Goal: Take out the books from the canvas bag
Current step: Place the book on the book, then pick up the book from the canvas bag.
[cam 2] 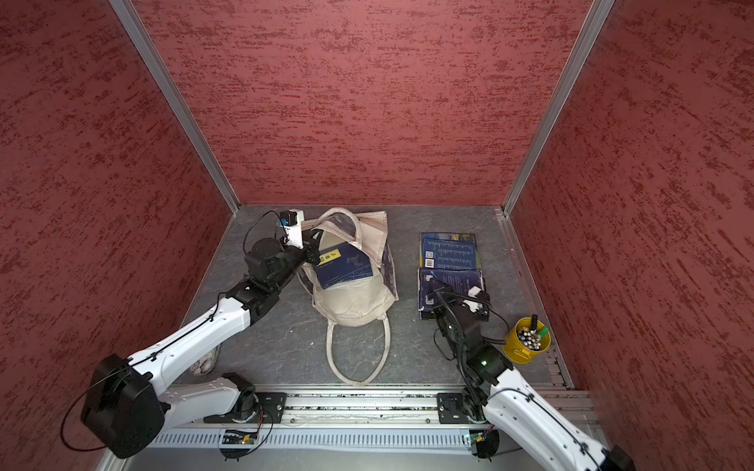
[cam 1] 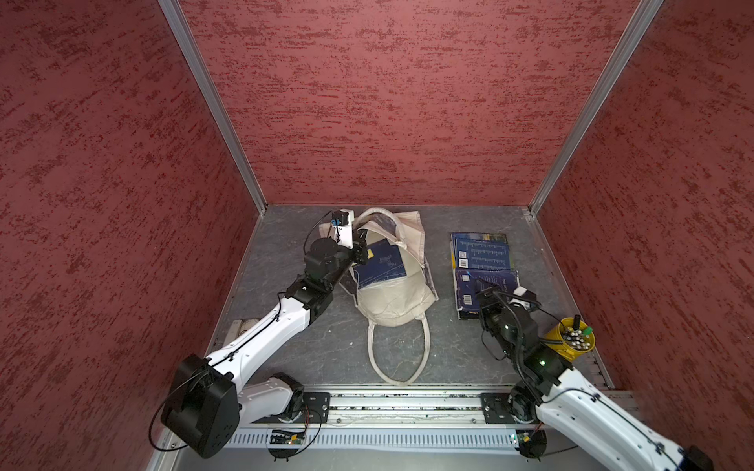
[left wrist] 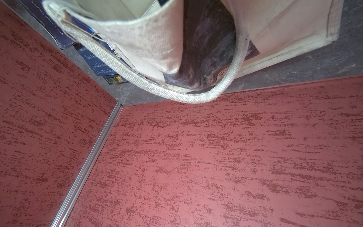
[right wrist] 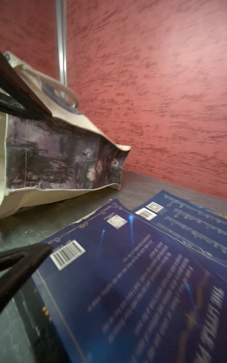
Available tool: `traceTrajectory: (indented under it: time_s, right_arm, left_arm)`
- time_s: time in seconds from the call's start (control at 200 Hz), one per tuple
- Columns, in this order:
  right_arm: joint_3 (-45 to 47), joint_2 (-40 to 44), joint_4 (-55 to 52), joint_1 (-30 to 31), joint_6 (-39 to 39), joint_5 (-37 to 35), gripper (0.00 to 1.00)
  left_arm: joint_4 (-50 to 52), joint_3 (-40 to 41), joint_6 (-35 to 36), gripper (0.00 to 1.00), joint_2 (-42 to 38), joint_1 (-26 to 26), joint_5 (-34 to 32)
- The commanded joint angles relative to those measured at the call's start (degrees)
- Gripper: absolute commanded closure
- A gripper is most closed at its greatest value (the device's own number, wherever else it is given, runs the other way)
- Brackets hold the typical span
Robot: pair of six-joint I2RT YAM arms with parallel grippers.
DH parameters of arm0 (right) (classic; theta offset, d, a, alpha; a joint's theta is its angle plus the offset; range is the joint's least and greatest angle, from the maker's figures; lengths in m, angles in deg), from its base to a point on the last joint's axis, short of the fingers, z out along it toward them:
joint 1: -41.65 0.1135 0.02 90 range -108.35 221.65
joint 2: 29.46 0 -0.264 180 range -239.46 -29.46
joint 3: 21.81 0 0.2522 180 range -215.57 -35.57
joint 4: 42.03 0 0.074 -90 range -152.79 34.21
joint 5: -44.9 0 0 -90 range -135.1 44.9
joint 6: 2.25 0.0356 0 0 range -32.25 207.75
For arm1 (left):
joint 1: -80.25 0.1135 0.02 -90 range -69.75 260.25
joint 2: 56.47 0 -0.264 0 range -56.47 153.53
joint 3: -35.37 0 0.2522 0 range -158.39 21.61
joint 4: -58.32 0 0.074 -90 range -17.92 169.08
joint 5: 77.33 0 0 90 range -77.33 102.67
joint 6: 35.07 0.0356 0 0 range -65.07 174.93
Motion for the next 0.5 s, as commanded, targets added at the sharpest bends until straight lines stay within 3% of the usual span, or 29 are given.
traceTrajectory:
  time_s: [0.0, 0.065, 0.14, 0.311, 0.426, 0.496]
  right_arm:
    - [-1.86, -5.39, 11.16, 8.87, -4.00, -2.94, 0.06]
    - [-4.66, -8.63, 10.98, 15.65, -5.38, -10.33, 0.06]
    - [-6.28, -13.19, 15.07, 21.12, -6.67, -13.48, 0.08]
    - [-11.08, -28.64, 28.64, 28.14, -9.60, -7.35, 0.10]
    - [-14.02, -40.24, 37.69, 29.00, -7.18, -0.84, 0.16]
    - [-16.85, -45.31, 38.13, 29.07, -7.37, -0.61, 0.18]
  left_arm:
    - [-0.45, -1.58, -1.04, 1.00, -0.37, -0.18, 2.22]
    - [-0.52, -1.44, -1.09, 1.00, -0.34, -0.18, 2.56]
    - [-0.63, -1.53, -1.10, 1.00, -0.07, -0.18, 2.65]
    - [-0.78, -1.63, -1.62, 1.00, 0.09, 0.08, 3.53]
    - [-0.81, -1.37, -1.59, 1.00, -0.18, 0.08, 3.79]
    - [-1.15, -1.11, -1.44, 1.00, -0.33, -0.04, 4.14]
